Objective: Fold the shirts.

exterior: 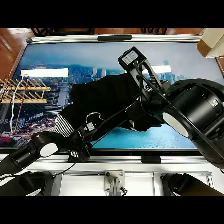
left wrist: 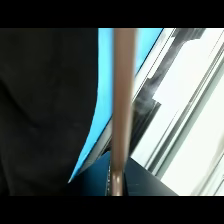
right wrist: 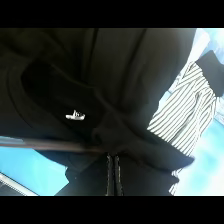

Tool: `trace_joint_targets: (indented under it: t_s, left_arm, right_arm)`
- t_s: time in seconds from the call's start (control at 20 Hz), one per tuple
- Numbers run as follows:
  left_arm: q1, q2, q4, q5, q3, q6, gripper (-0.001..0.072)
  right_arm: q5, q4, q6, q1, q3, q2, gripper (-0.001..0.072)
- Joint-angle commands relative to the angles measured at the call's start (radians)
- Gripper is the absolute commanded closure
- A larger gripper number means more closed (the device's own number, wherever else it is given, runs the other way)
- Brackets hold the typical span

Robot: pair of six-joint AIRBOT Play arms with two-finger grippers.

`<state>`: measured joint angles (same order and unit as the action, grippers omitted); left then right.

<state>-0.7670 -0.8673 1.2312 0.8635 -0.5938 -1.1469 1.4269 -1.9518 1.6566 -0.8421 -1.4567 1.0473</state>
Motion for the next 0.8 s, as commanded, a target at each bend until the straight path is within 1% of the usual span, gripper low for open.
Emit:
trace_joint_targets:
  t_s: [0.0, 0.05, 0.2, 0.3, 0.35, 0.45, 0.5, 0.6, 0.65, 0.75]
  left_arm:
    - [0.046, 0.002, -0.08, 0.0, -0.004, 0.013, 0.0662]
    - [0.042, -0.003, -0.082, -0.005, -0.01, 0.061, 0.0663]
    - [-0.018, -0.07, -0.084, -0.007, -0.052, 0.135, 0.0663]
    - [-0.059, -0.13, -0.095, -0.028, -0.09, 0.14, 0.0663]
    - [-0.063, -0.154, -0.125, -0.06, -0.106, 0.14, 0.0663]
    - [-0.048, -0.183, -0.18, -0.124, -0.124, 0.138, 0.0663]
    - [-0.033, -0.192, -0.194, -0.126, -0.128, 0.129, 0.0663]
    - [0.0, -0.195, -0.196, -0.107, -0.128, 0.13, 0.0663]
    - [0.008, -0.184, -0.196, -0.091, -0.131, 0.156, 0.0663]
    - [0.007, -0.154, -0.192, -0.006, -0.15, 0.252, 0.0663]
  right_arm:
    - [0.001, -0.011, 0.004, -0.001, -0.001, -0.001, 0.0651]
    - [-0.003, -0.009, 0.005, -0.001, -0.001, -0.001, 0.0651]
    - [-0.08, 0.01, 0.016, -0.001, -0.001, -0.001, 0.0651]
    - [-0.111, 0.039, 0.035, -0.001, -0.003, -0.001, 0.0651]
    - [-0.11, 0.055, 0.037, -0.001, -0.009, -0.001, 0.0651]
    - [-0.103, 0.085, 0.042, -0.001, -0.04, -0.001, 0.0651]
    - [-0.1, 0.086, 0.044, -0.001, -0.063, -0.001, 0.0651]
    - [-0.086, 0.081, 0.044, -0.001, -0.117, -0.001, 0.0652]
    - [-0.069, 0.064, 0.043, -0.001, -0.14, -0.001, 0.0651]
    - [-0.013, 0.012, 0.043, -0.001, -0.165, -0.001, 0.0651]
